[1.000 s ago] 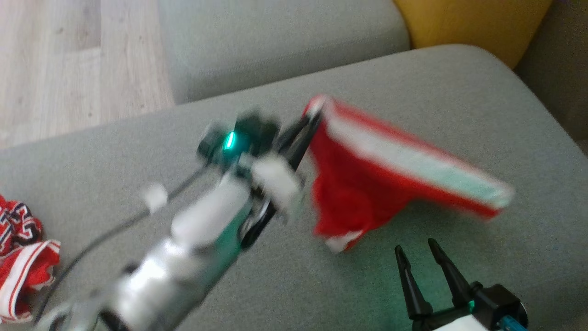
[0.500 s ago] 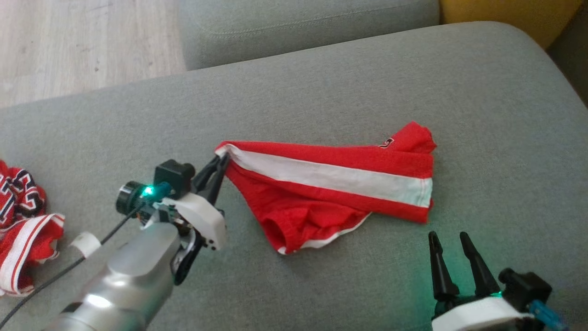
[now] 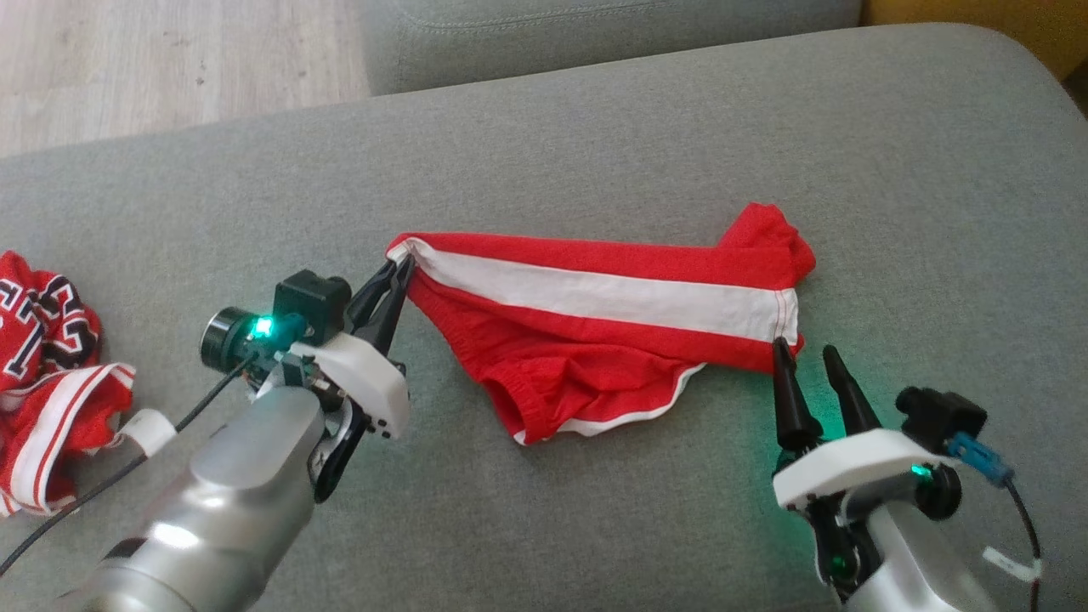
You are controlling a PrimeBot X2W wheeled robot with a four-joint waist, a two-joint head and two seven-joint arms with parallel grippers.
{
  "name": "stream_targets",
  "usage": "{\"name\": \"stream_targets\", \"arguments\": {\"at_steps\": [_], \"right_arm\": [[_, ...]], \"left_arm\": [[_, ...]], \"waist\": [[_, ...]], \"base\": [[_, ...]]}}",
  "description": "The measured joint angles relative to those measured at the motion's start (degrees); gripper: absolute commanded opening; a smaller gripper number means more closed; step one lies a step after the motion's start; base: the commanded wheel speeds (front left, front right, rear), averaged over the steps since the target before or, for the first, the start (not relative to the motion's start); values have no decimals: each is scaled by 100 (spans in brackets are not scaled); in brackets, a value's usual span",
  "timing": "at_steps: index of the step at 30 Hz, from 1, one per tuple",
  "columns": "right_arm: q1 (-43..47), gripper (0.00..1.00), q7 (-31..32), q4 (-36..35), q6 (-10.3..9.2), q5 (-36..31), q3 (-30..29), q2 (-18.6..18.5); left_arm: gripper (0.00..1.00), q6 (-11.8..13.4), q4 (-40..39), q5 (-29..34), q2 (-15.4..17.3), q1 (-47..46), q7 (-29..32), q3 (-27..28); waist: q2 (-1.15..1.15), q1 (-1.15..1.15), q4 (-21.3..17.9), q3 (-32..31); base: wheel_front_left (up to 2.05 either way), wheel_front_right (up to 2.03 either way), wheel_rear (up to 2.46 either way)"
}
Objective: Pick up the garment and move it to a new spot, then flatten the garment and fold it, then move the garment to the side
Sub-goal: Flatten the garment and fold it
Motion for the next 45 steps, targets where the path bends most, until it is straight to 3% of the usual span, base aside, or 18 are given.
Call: {"name": "stream_targets", "arguments": {"at_steps": [15,16,17,18,19,30,39,45], "right_arm": [[-990,98,1,996,0,756,793,-201],[-1024,77,3,1022,0,802,855,-205],[-1060,49,4,1044,0,839,892,-210],[-1105,35,5,1070,0,910,940,-222],[-1138,1,5,1071,0,965,1002,-247],[-1610,0,5,297,0,834,776,-662],[-3699,0,5,34,0,600,526,-1250],[-5092,0,1,-287,0,193,-202,-1380]], "left_arm": [[0,-103,58,223,-129,-76,-1,158],[0,-121,66,253,-132,-76,-1,166],[0,-147,70,260,-136,-77,-1,175],[0,-148,75,260,-144,-77,-1,187],[0,-149,79,263,-149,-77,-1,202],[0,-148,-194,835,-99,-497,-1,486],[0,-8,-843,1735,49,-2368,-35,1319],[0,-103,-1282,2281,41,-3335,-52,2127]], "waist": [[0,-1,161,142],[0,0,170,147],[0,0,180,151],[0,-1,190,153],[0,0,199,153],[0,-1,196,209],[0,0,144,720],[0,1,72,1287]], "base": [[0,0,0],[0,0,0],[0,0,0],[0,0,0],[0,0,0],[0,0,0],[0,0,0],[0,0,0]]}}
